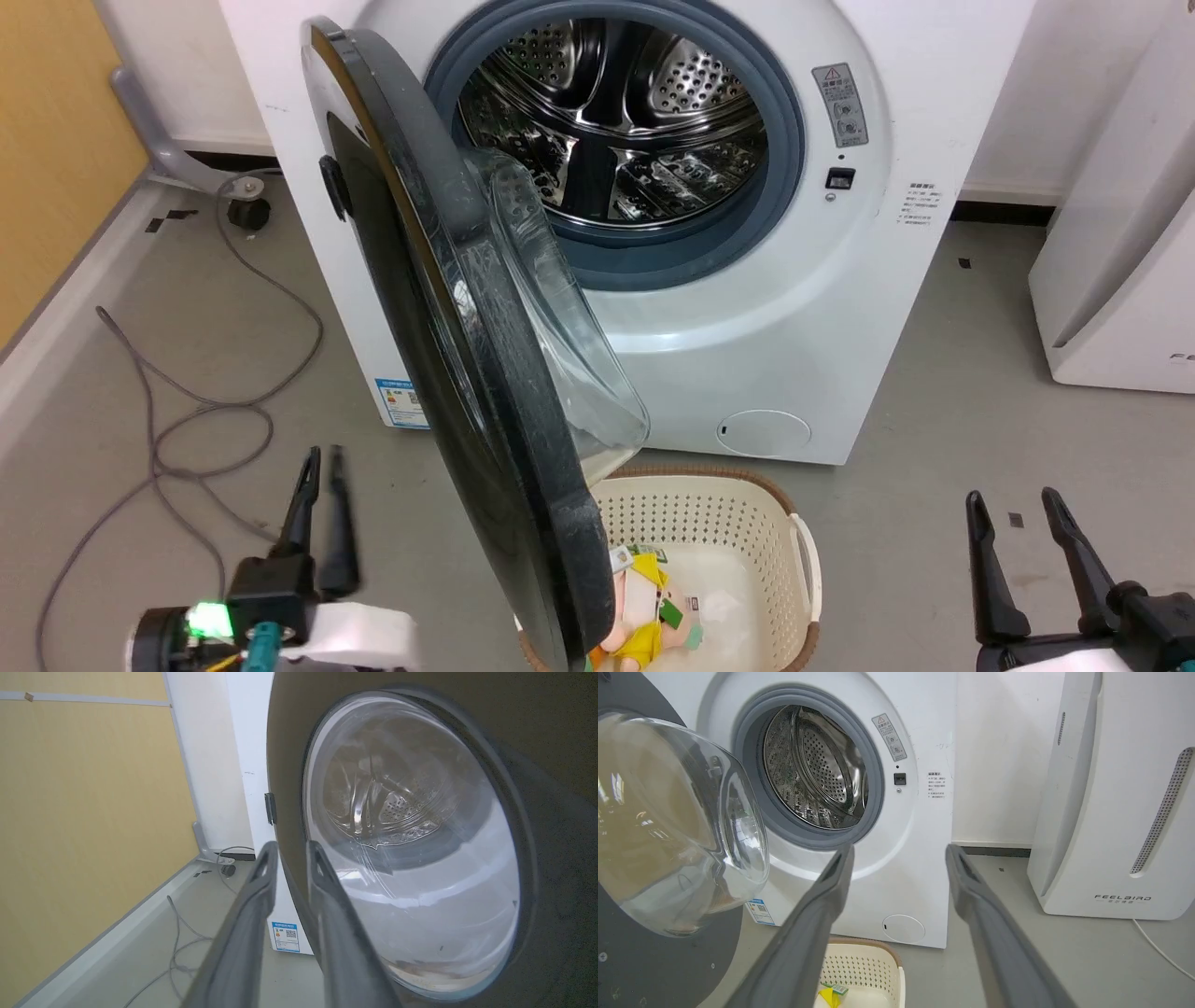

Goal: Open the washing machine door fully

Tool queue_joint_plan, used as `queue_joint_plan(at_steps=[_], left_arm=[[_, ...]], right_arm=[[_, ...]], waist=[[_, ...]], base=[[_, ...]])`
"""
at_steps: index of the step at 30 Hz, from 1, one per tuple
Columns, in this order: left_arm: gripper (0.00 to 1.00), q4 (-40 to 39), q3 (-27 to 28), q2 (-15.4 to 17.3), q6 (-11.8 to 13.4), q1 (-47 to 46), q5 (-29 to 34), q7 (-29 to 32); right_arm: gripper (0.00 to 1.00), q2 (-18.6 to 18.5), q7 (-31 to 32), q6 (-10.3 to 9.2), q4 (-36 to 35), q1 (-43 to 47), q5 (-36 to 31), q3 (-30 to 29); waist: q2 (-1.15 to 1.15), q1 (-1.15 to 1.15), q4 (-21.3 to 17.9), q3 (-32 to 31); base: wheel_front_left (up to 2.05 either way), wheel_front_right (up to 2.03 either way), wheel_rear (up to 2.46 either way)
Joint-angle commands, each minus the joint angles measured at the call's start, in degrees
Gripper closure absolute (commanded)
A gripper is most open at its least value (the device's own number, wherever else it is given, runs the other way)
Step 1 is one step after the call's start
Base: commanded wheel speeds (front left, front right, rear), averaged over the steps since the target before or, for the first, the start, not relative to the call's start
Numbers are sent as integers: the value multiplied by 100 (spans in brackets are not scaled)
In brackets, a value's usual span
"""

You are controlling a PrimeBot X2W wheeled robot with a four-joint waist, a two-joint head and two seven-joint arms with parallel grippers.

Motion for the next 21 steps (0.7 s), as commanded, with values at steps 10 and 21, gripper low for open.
queue_joint_plan(at_steps=[10, 21], left_arm=[[100, -1191, 109, 160, -70, -485, 77, -25], [100, -2515, -658, 63, -374, -783, 66, -25]], right_arm=[[0, 41, -19, 5, -3, 41, -94, 18], [0, 43, -19, 5, 58, -8, -73, 103]], waist=[[0, 0, 51, 21], [0, 0, 37, 26]], base=[[0, 0, 0], [0, 0, 0]])
